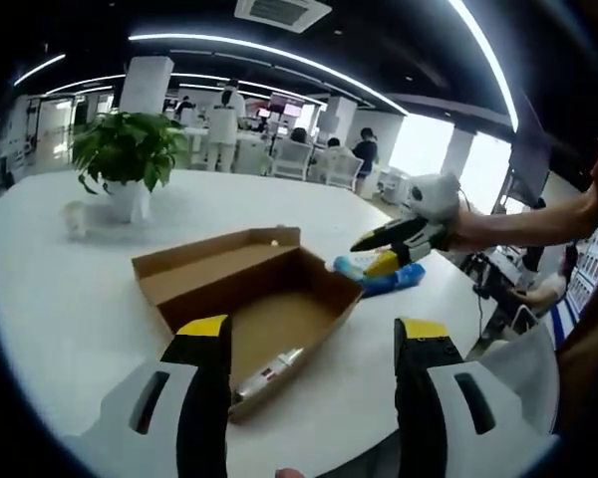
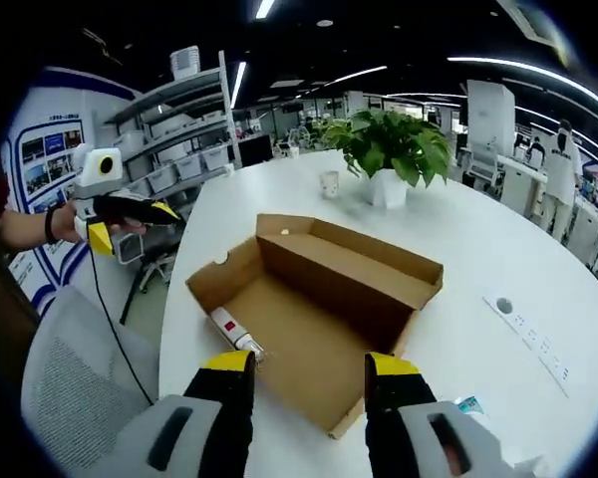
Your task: Operate the shoe box by opening the lid, removing the specified soft item, and placing it in the target area until the item is outside and the box remains undamaged.
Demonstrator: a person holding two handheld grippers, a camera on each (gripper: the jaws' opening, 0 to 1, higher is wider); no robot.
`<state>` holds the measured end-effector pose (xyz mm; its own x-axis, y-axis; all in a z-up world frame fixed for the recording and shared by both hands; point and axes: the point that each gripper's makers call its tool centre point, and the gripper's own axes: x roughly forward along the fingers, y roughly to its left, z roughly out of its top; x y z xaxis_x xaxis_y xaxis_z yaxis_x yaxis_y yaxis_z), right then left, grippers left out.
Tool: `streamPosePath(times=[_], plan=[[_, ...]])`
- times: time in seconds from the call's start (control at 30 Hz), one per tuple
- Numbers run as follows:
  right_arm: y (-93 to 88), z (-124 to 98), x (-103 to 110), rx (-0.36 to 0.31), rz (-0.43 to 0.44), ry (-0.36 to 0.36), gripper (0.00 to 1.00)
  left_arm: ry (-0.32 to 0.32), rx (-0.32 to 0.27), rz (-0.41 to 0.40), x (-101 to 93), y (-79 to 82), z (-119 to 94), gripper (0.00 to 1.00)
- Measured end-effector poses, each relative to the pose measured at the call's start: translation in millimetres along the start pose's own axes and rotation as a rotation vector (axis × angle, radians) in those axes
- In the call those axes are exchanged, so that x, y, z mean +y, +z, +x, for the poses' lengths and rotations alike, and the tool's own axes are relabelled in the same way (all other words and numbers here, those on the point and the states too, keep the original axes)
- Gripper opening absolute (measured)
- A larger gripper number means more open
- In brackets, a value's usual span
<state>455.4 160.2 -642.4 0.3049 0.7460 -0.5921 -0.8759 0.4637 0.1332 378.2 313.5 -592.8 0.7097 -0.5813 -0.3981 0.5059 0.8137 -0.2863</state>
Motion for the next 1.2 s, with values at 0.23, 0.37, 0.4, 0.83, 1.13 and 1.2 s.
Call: streamPosePath(times=[0.23, 0.37, 0.4, 0.83, 1.13, 1.2], plan=[[1.1, 4.3, 20.9, -0.013, 0.004, 0.027, 0.42, -0.002, -0.005, -0.046, 12.3, -3.0, 4.8, 0.65], [0.7, 2.7, 24.7, -0.024, 0.009, 0.025, 0.42, -0.007, 0.018, -0.034, 14.6, -8.6, 9.8, 0.64], [0.5, 2.1, 25.7, -0.030, 0.013, 0.024, 0.43, -0.010, 0.025, -0.030, 15.6, -9.4, 11.7, 0.64], [-9.6, -1.8, 27.8, -0.041, 0.044, 0.019, 0.44, -0.036, 0.070, 0.036, 28.2, 0.4, 33.4, 0.64], [-16.5, -10.1, 26.6, -0.044, 0.062, 0.010, 0.45, -0.045, 0.141, 0.109, 41.1, -1.5, 50.0, 0.64], [-17.5, -11.6, 26.5, -0.046, 0.068, 0.008, 0.45, -0.049, 0.155, 0.119, 43.1, -2.3, 54.0, 0.64]])
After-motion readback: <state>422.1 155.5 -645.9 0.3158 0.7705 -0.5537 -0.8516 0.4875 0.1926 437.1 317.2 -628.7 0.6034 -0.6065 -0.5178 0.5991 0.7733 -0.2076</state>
